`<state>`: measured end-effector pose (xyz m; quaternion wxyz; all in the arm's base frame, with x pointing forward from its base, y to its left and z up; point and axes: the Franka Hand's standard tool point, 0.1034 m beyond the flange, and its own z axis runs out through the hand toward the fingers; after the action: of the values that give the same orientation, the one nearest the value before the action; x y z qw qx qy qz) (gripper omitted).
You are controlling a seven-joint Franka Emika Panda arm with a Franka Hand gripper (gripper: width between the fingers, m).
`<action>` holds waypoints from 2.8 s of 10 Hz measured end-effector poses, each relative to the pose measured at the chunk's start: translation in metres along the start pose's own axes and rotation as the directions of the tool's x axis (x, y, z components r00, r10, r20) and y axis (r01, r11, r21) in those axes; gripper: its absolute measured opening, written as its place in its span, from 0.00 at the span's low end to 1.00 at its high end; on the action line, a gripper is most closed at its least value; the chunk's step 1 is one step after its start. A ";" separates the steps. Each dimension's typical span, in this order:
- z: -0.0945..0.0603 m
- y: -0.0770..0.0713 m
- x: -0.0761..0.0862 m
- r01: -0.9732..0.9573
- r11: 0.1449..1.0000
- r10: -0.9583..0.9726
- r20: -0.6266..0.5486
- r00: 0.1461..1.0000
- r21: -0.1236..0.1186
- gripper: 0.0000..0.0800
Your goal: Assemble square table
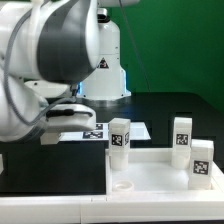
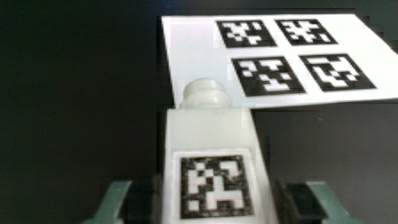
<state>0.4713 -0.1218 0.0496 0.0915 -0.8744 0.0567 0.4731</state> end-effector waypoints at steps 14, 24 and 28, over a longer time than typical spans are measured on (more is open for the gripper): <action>-0.121 -0.083 -0.013 0.067 0.979 -0.202 -0.861 0.467 -0.194 0.36; -0.147 -0.137 0.000 0.031 0.980 -0.197 -0.963 0.181 -0.195 0.36; -0.139 -0.156 0.017 0.042 0.981 -0.194 -0.961 0.198 -0.190 0.36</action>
Offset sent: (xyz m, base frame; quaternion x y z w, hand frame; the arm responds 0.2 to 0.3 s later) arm 0.0535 0.0336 0.0631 -0.0717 0.2032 -0.0899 0.9724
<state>0.6235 0.0005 0.1262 0.0181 -0.9819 0.0058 -0.1882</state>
